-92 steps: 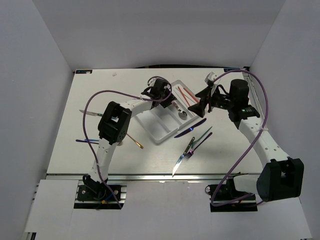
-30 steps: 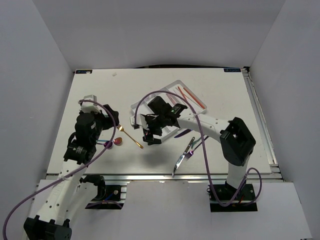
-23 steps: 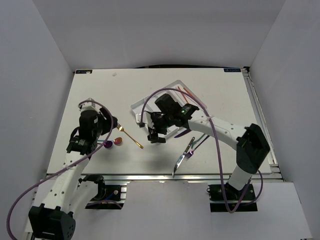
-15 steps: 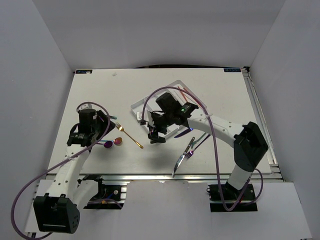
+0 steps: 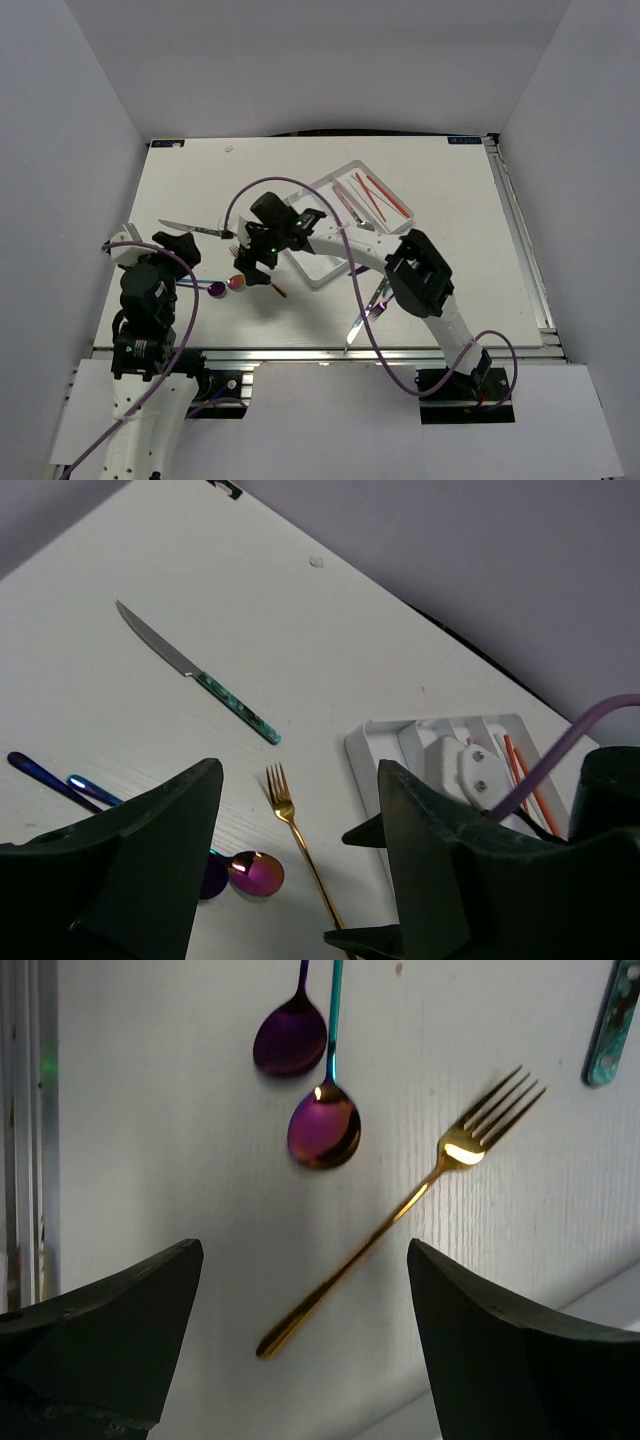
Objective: Sort the eating utensils into containers
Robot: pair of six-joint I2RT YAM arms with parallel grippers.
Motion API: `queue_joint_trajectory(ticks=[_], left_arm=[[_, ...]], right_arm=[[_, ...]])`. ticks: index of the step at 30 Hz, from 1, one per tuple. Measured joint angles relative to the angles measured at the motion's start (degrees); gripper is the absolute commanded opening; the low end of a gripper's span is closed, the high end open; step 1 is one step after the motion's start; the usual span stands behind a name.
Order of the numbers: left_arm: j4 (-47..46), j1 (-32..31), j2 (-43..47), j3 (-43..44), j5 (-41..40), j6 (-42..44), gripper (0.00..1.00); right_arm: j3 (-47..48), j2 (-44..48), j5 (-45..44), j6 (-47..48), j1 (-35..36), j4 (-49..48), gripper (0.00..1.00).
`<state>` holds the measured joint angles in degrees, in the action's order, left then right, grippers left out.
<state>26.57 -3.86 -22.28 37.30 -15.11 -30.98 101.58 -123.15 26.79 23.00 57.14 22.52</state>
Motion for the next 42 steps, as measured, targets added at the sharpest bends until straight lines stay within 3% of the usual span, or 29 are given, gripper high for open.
queue_joint_trajectory(ticks=[9,31,37,42], left_arm=[[-0.8,0.0,3.1,-0.4,-3.3,1.2,0.75],[-0.9,0.0,4.9,-1.0,-3.3,1.2,0.75],[-0.9,0.0,4.7,-1.0,-2.8,1.2,0.75],[-0.9,0.0,4.7,-1.0,-2.5,1.2,0.75]], right_arm=[[16.1,-13.4,-6.1,-6.3,6.1,-1.4,0.90],[19.7,-20.3,-14.7,-1.2,8.1,-2.2,0.88],[20.2,-20.7,-14.6,-0.8,8.1,-2.4,0.81],[17.9,-19.9,-14.0,-0.2,8.1,-4.5,0.64]])
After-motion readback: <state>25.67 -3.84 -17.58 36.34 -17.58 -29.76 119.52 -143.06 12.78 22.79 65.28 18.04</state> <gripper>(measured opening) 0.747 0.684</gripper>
